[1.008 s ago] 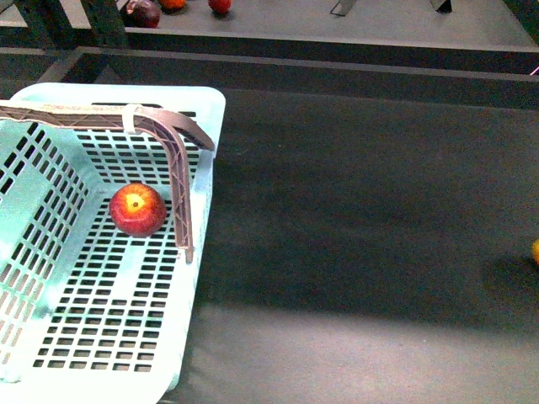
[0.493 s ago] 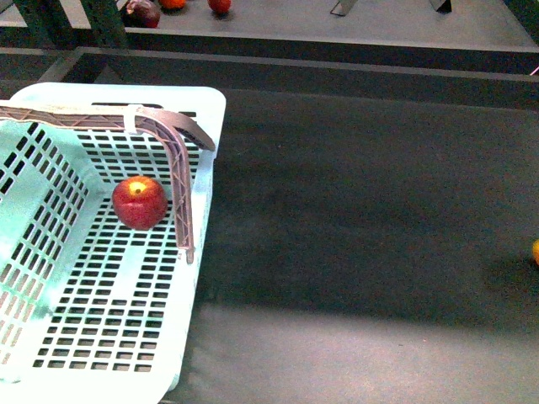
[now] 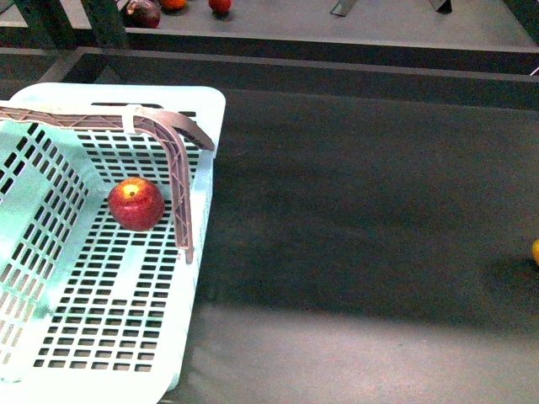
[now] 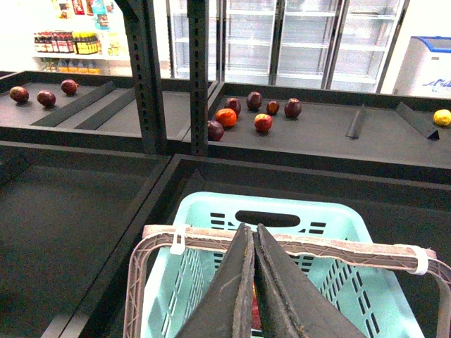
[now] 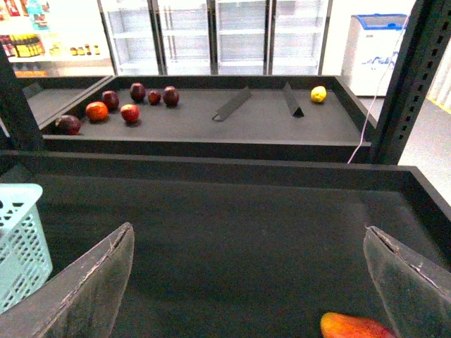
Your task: Pick apple with right arm and hold basket with left
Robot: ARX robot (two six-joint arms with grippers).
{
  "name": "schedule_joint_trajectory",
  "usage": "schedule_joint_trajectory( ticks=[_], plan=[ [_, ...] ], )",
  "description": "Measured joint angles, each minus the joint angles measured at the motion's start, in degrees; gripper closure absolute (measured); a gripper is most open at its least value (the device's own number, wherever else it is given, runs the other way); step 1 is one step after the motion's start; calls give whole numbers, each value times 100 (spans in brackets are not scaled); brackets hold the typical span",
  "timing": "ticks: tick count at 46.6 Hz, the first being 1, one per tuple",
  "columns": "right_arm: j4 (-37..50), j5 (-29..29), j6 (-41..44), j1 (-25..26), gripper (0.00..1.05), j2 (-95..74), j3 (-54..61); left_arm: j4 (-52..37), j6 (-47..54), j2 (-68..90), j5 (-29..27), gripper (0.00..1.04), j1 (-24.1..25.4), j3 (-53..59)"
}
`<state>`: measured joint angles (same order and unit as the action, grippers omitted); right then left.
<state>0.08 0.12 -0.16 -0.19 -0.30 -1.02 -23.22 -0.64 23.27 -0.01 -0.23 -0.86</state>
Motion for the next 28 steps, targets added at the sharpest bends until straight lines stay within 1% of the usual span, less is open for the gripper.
schedule_joint_trajectory(
  ticks=[10, 28],
  plan=[
    [0, 0, 0, 0, 9, 0, 0, 529, 0, -535, 0, 101, 0, 0],
    [0, 0, 0, 0, 9, 0, 0, 1213, 0, -1222, 0, 101, 0, 0]
  ],
)
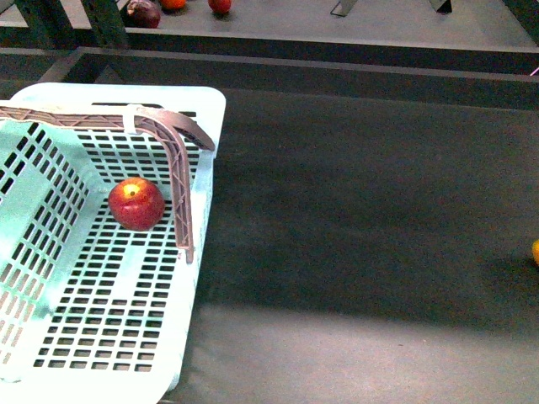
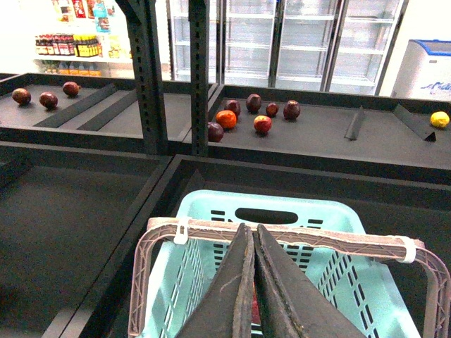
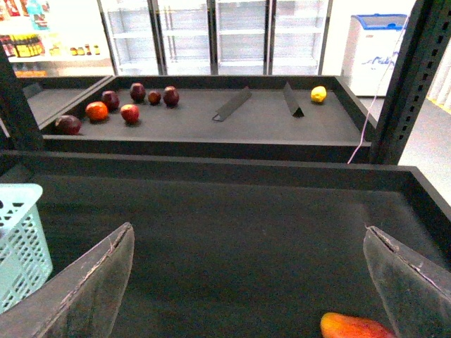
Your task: Pick apple with right arm and hold basket with left
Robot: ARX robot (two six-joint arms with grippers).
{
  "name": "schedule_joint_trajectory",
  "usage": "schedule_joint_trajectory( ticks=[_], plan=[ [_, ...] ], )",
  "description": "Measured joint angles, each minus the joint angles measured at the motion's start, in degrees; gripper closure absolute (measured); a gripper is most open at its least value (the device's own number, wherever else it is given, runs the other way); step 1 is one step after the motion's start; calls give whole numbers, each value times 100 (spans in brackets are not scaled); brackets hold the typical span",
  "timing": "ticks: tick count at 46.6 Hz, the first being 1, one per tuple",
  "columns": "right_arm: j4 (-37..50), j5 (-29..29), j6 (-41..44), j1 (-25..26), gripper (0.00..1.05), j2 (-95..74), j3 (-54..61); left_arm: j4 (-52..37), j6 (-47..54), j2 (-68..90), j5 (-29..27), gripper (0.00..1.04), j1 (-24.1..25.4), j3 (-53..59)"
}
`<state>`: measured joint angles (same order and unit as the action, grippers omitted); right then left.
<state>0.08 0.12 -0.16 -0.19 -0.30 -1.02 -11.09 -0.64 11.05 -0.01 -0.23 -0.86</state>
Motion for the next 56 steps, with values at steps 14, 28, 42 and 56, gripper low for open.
schedule_joint_trajectory(
  ticks=[14, 28, 42, 56],
  plan=[
    [0, 2, 0, 0, 9, 0, 0, 1099, 2, -1067, 0, 101, 0, 0],
    [0, 0, 0, 0, 9, 0, 0, 1102, 2, -1069, 0, 101, 0, 0],
    [0, 0, 0, 0, 9, 0, 0, 1102, 2, -1069, 0, 54, 0, 0],
    [0, 0, 0, 0, 9, 0, 0, 1102, 11, -1069, 0, 7, 0, 0]
  ],
)
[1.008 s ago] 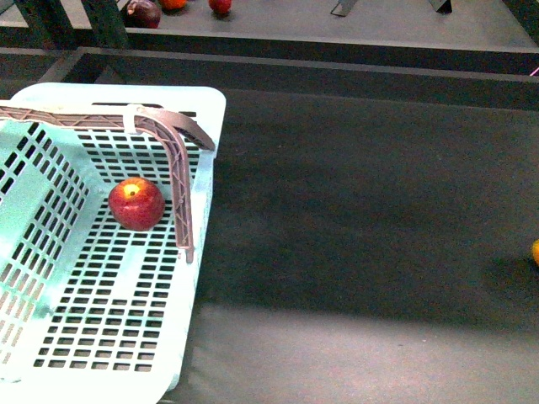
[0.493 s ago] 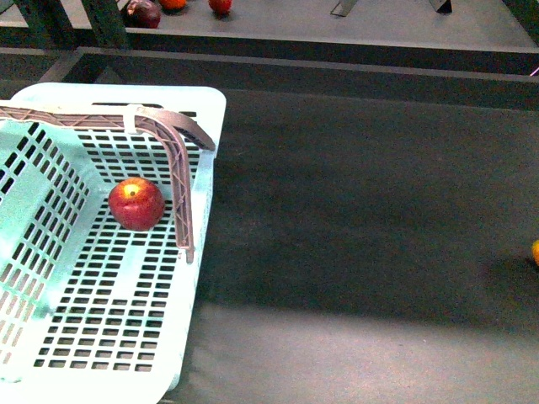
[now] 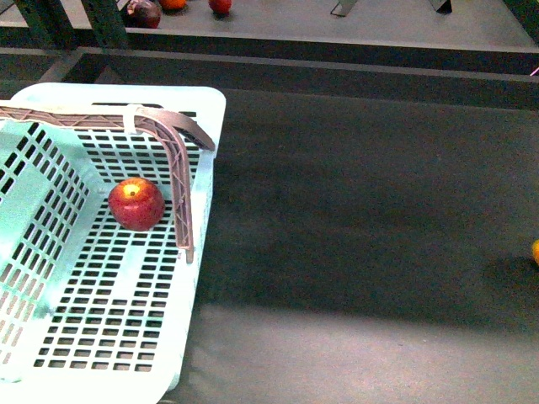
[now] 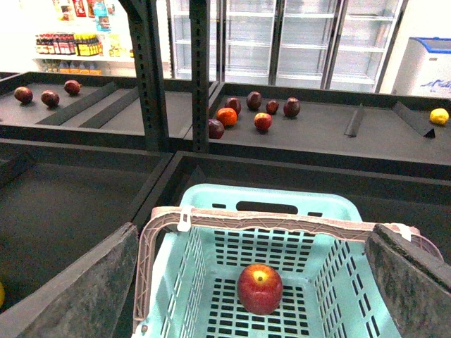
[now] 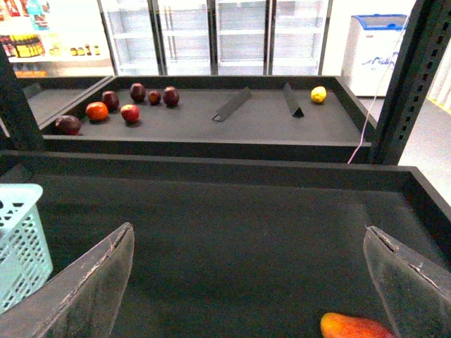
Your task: Pick apple with right arm and hold basket with left
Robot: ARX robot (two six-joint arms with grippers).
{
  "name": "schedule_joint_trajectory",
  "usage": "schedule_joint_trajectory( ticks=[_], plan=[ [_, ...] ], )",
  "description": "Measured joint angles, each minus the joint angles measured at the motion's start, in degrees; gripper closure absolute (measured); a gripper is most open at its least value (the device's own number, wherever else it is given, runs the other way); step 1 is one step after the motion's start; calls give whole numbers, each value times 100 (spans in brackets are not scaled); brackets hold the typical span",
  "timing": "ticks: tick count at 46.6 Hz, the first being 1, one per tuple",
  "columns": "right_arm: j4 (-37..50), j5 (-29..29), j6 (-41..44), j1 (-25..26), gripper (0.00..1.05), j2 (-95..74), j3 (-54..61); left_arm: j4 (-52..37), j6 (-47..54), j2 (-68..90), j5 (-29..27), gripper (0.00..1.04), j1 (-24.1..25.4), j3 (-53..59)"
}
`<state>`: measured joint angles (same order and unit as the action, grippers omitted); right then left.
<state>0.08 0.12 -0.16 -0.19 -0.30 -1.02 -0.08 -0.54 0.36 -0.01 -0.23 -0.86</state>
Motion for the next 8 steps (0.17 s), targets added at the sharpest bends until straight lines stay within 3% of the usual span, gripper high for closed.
schedule_joint_trajectory(
  ticks=[8],
  plan=[
    [0, 0, 0, 0, 9, 0, 0, 0, 2, 0, 0, 7, 0, 0]
  ],
)
